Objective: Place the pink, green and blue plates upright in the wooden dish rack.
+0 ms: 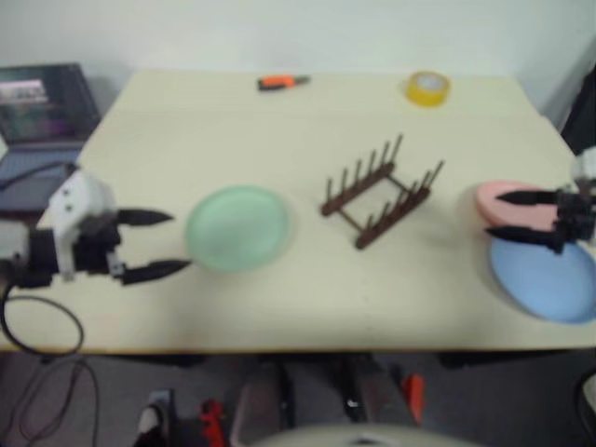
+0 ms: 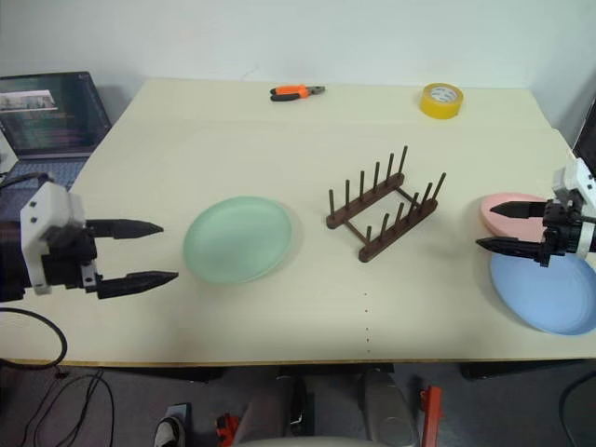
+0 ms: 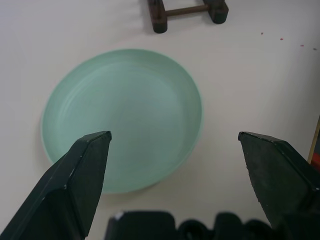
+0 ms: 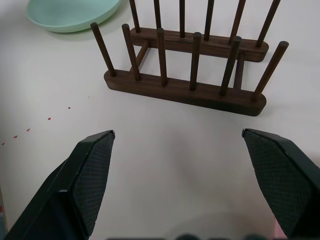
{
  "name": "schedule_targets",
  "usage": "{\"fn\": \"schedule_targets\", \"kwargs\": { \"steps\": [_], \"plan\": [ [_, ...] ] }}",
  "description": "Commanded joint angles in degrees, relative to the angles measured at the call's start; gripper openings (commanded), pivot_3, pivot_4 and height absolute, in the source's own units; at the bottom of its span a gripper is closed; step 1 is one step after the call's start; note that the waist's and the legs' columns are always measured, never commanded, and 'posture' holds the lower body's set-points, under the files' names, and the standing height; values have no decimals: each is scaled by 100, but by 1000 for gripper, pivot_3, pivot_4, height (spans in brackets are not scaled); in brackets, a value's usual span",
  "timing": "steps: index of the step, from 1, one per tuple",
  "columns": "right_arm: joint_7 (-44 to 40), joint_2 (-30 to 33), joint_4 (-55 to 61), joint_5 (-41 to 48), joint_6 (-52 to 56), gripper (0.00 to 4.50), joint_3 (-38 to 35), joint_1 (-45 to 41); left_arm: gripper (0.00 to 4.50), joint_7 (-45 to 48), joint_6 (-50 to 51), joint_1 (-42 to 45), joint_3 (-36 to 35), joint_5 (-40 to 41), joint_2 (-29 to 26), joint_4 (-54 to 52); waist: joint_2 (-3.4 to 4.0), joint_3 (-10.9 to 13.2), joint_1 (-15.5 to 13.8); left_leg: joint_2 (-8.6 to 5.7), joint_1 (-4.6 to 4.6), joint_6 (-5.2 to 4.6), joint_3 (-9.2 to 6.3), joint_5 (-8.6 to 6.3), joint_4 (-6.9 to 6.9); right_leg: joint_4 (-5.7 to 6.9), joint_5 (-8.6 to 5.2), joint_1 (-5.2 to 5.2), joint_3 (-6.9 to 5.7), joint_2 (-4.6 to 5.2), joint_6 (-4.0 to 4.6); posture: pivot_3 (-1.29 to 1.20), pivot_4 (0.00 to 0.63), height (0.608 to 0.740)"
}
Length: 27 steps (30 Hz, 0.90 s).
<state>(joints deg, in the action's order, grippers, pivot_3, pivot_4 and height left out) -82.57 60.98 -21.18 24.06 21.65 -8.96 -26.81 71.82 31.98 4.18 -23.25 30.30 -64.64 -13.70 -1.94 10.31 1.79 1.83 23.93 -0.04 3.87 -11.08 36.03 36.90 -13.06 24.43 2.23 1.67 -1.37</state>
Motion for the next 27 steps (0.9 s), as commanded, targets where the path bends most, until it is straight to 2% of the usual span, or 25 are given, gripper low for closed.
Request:
{"fn": "schedule_targets", "kwargs": {
  "steps": [1,5,8,10,12,17,20,21,24,27],
  "plan": [
    [-115,25,-65,-18,-186,4474,-49,-256,4500,-58,-131,112,-189,76,10,-78,0,0,2,-1,0,0,1,0,0,0,0,0,1,0,0,0,150,740],
    [-120,-15,-103,-39,-237,4474,-42,-325,4500,-137,-162,130,-143,114,109,-205,0,0,1,-1,0,0,1,0,1,0,0,0,0,0,0,0,150,740],
    [-127,-6,-167,-33,-272,4474,-79,-342,4500,-384,64,455,74,385,230,-654,-1,0,-7,-1,2,0,1,0,0,0,0,-1,0,0,0,0,150,740],
    [-112,-18,-250,-60,-330,4474,-86,-358,4500,-766,322,772,501,438,391,-1077,0,0,-16,-2,2,0,1,0,2,0,0,-4,-1,0,-1,0,150,740],
    [-52,-53,-203,-58,-347,4474,-108,-287,4500,-1335,421,1125,1083,98,651,-1387,0,0,-31,-9,-2,-1,0,1,4,1,-1,-13,-2,-4,-7,0,150,740],
    [113,-31,-144,-18,-346,4474,-290,-122,4500,-2690,1153,2314,2467,-366,1780,-1700,-4,1,-46,-12,-5,-2,-12,2,16,5,6,-31,2,-36,-29,0,150,740],
    [148,72,-24,50,-163,4474,-413,38,4500,-3639,1882,3028,3471,-824,2873,-1461,-1,-1,-44,-16,-6,-3,-13,2,24,5,27,-37,7,-39,-68,0,150,740],
    [168,129,51,51,-105,4474,-439,88,4500,-3794,1974,3095,3712,-829,3268,-1410,-2,-1,-43,-18,-4,-3,-13,2,27,6,30,-36,8,-40,-73,0,150,740],
    [164,303,169,39,49,4474,-482,182,4500,-4120,2069,3070,4522,-1255,3891,-1052,-1,-1,-4,-21,-2,-4,-12,1,36,4,33,-37,16,-40,-79,0,150,740],
    [123,403,217,45,112,4474,-474,124,4500,-4347,2308,3034,4789,-1405,4209,-881,0,-2,38,-22,-6,-4,-12,1,35,10,32,-33,22,-50,-76,0,150,740]
  ]
}}
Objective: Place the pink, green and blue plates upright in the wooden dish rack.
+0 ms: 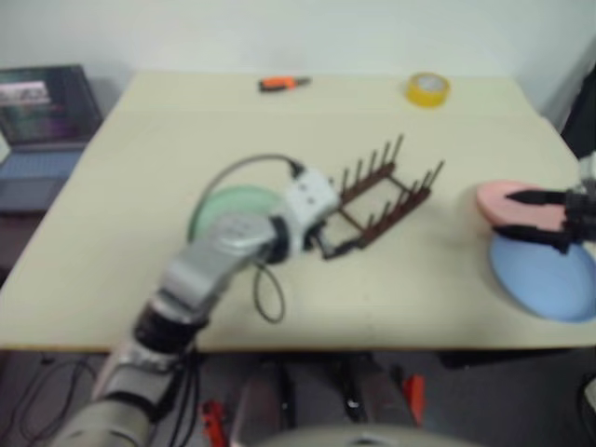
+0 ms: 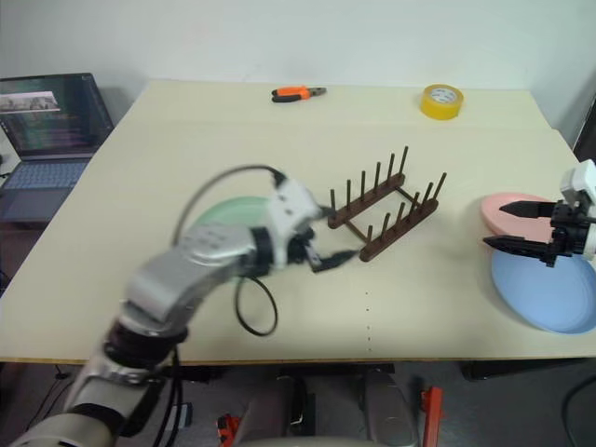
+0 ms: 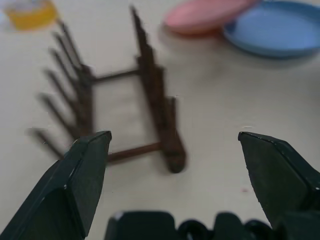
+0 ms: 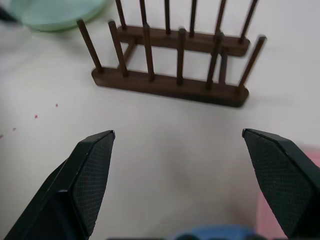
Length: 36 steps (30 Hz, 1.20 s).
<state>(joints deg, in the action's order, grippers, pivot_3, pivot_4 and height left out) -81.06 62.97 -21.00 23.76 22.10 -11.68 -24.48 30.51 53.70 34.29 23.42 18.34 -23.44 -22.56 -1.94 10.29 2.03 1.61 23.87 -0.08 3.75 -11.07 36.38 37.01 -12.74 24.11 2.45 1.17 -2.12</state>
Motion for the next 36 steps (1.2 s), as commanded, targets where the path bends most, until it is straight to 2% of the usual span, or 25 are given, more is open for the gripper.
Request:
{"fn": "schedule_targets", "kwargs": {
  "steps": [1,5,13,19,26,34,36],
  "plan": [
    [-11,199,221,79,90,4474,-197,-125,4500,-217,128,-7,177,-265,94,7,0,0,19,-2,-2,0,-5,0,1,5,1,0,-2,-10,3,0,150,740],
    [42,106,355,119,140,4474,-174,-176,4500,-500,336,20,112,-372,387,201,7,-4,10,-3,-9,1,-33,1,2,15,-14,-2,-13,-21,49,0,150,740],
    [247,-38,692,189,318,4474,-244,-94,4500,-915,254,103,165,-677,1104,1184,10,-6,-35,-4,9,0,-33,0,36,3,-5,-8,-6,-4,30,0,150,740],
    [457,15,1244,420,610,4474,-569,410,4500,-1027,-96,165,68,-868,1499,1827,10,-6,-49,-4,19,-5,-36,-3,49,1,-1,-8,-9,-1,24,0,150,740],
    [647,69,1608,557,815,4474,-923,825,4500,-801,-517,179,179,-1038,1611,2207,10,-6,-28,-4,17,-5,-35,-3,49,3,-1,-8,-7,-3,24,0,150,740],
    [946,17,2184,693,1103,4474,-1537,1490,4500,-474,-1429,562,474,-1500,1813,3228,9,-5,-46,-8,24,-6,-35,-4,50,-5,-1,-6,-5,-1,24,0,150,740],
    [1011,-6,2324,747,1166,4500,-1670,1628,4127,-431,-1644,667,480,-1595,1890,3460,9,-5,-44,-8,25,-6,-36,-4,50,-5,-1,-6,-8,-2,24,0,150,740]
  ]
}}
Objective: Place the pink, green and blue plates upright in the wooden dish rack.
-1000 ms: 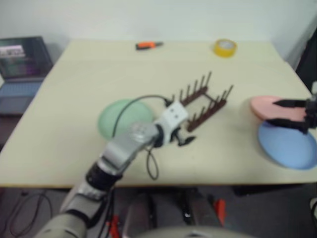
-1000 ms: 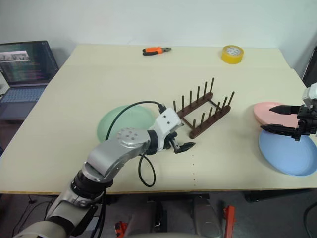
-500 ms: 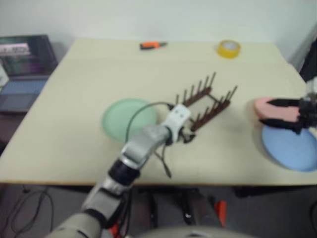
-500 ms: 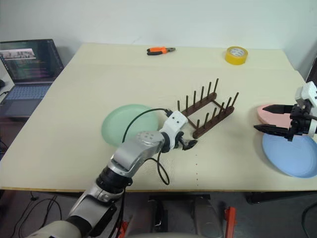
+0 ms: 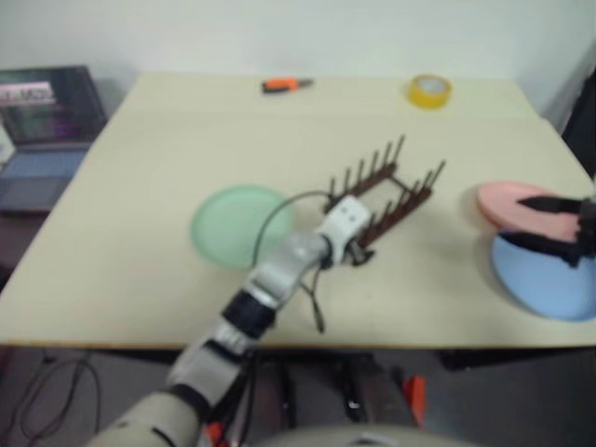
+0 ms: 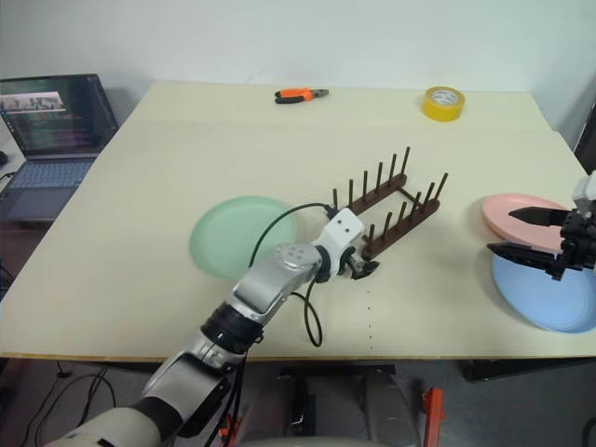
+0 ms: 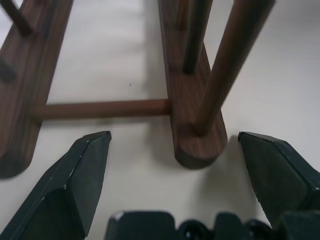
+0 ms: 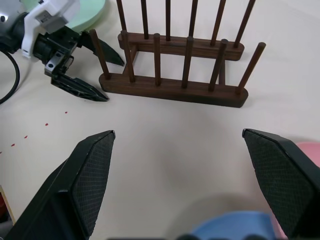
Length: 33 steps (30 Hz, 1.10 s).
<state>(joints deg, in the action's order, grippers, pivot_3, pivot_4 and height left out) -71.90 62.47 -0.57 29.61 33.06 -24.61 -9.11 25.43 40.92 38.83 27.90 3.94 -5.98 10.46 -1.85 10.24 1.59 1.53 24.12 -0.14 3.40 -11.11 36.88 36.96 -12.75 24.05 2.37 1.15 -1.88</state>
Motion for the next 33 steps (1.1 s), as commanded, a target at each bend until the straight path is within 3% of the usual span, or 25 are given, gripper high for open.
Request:
{"fn": "schedule_targets", "kwargs": {
  "steps": [1,9,15,23,27,33],
  "plan": [
    [134,28,344,188,99,4500,-439,152,3936,109,-457,270,25,-186,191,278,0,0,-3,0,0,0,0,0,0,0,0,0,0,0,0,0,150,740],
    [383,-105,659,285,173,4500,-784,531,1033,418,-887,480,26,-460,267,735,-2,1,8,-1,0,0,-3,0,0,1,0,0,-3,0,0,0,150,740],
    [564,-253,781,318,138,4500,-864,648,1014,989,-1339,721,-5,-597,15,1024,-3,2,16,-1,0,0,-2,0,-1,0,0,1,-3,-1,0,0,150,740],
    [658,-292,745,334,65,4500,-855,630,1014,2682,-2217,1312,-95,-400,-503,1654,-2,2,13,0,11,-1,-2,-1,-3,-8,-1,5,-5,-2,0,0,150,740],
    [676,-291,730,346,37,4500,-844,595,1014,3341,-2517,1649,-273,-224,-369,2361,-3,2,5,2,21,-4,-2,-3,-3,-10,-1,12,-7,0,0,0,150,740],
    [730,-343,828,376,41,4500,-820,654,1014,3314,-2775,1855,-428,-353,24,3095,-3,2,10,1,24,-6,-3,-4,-2,-11,-3,12,-9,1,-2,0,150,740]
  ]
}}
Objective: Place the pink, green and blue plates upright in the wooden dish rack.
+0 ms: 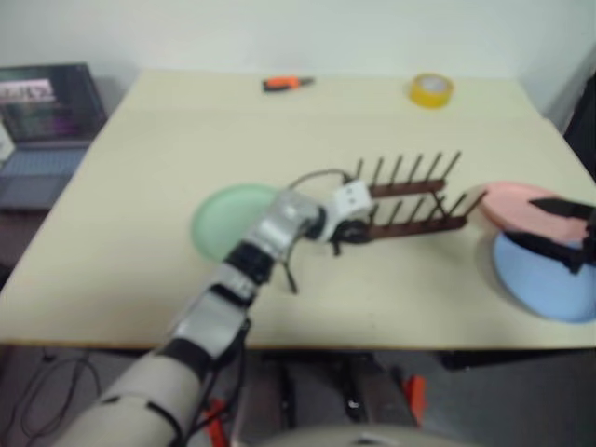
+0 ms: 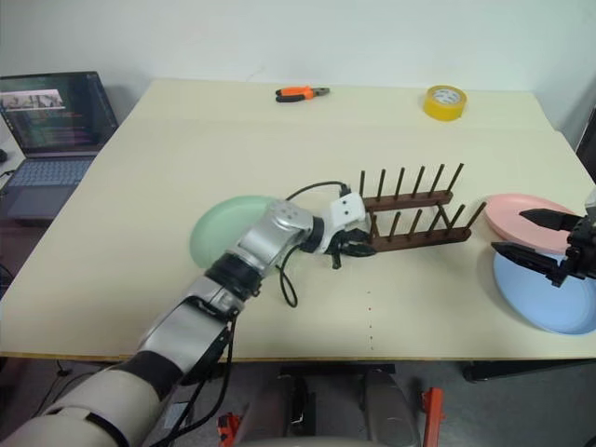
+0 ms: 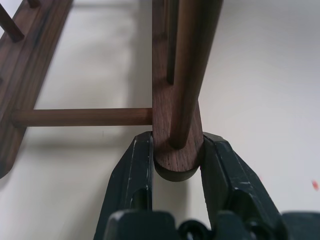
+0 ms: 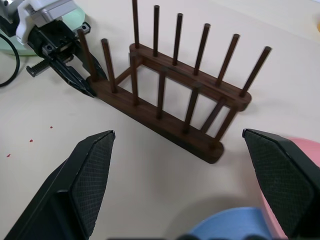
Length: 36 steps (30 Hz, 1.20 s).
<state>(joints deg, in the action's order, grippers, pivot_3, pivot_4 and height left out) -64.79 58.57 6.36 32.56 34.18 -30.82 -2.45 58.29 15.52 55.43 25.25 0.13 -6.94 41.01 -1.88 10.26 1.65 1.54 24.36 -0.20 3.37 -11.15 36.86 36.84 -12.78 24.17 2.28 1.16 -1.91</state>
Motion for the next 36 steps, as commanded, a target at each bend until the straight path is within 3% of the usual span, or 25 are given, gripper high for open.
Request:
{"fn": "schedule_targets", "kwargs": {
  "steps": [1,32,36],
  "plan": [
    [9,68,117,84,-73,4500,-205,-21,1014,-9,-253,197,-140,-48,142,67,0,0,7,0,0,0,0,0,-1,1,0,1,0,-1,0,0,150,740],
    [-16,97,54,53,-77,4500,-65,-94,1014,256,57,-321,-34,-447,-110,-676,0,0,6,2,-1,0,0,0,2,5,1,0,2,-1,-2,0,150,740],
    [0,76,69,62,-75,4500,-51,-86,2293,239,15,-310,-16,-532,-166,-658,1,0,8,2,-2,0,-1,0,2,6,1,0,1,-2,-2,0,150,740]
  ]
}}
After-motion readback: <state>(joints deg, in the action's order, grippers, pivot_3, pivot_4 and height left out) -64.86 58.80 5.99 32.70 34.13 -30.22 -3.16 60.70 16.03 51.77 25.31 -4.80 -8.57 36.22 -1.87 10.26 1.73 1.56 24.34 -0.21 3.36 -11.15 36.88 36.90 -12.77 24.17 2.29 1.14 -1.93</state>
